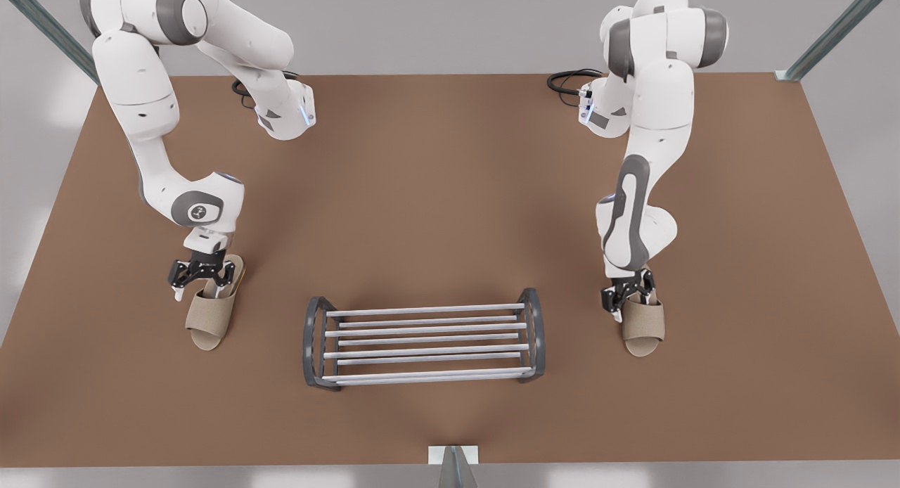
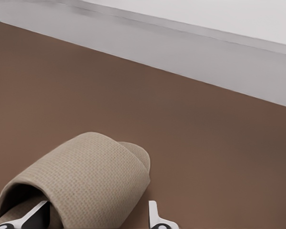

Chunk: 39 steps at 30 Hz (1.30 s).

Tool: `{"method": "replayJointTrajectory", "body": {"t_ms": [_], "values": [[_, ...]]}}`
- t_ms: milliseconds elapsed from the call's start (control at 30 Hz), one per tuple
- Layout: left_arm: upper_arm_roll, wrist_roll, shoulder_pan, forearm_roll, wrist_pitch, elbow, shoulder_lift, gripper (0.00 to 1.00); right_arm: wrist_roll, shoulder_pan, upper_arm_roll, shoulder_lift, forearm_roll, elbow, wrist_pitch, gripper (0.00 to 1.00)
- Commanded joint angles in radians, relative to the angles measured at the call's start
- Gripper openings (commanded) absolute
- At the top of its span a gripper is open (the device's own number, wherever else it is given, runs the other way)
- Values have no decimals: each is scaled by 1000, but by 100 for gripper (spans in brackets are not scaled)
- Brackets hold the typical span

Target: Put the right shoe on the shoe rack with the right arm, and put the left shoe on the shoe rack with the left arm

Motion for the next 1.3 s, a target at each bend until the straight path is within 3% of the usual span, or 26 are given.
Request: {"method": "replayJointTrajectory", "body": {"t_ms": [0,433,600,667,733,833,867,900,1000,1133,1233,1267], "values": [[0,-281,2,-1,-2,8,11,100,152,0,0,2,-11,6,0,100],[-1,-281,13,-6,1,74,49,100,152,-6,0,51,-17,64,2,99],[-1,-280,11,-6,15,67,23,67,152,-14,1,59,-17,64,2,99],[0,-278,11,-6,15,61,16,51,152,-19,1,59,-28,70,2,90],[0,-275,11,-4,32,60,12,38,152,-20,1,59,-28,70,2,89],[0,-273,11,-4,33,58,9,23,152,-22,1,59,-28,72,2,85],[0,-273,9,-6,33,58,0,21,152,-22,1,60,-28,72,2,77],[0,-275,9,-6,35,57,-18,21,152,-22,1,60,-28,72,2,69],[0,-277,9,-6,36,43,-110,21,152,-22,1,66,-28,78,2,66],[0,-275,11,-6,39,34,-346,21,152,-22,1,74,-28,80,2,63],[-110,-273,-3,-42,35,67,-543,21,152,-23,0,80,-31,86,2,63],[-164,-273,-4,-84,35,98,-549,21,152,-28,1,82,-33,89,2,63]]}}
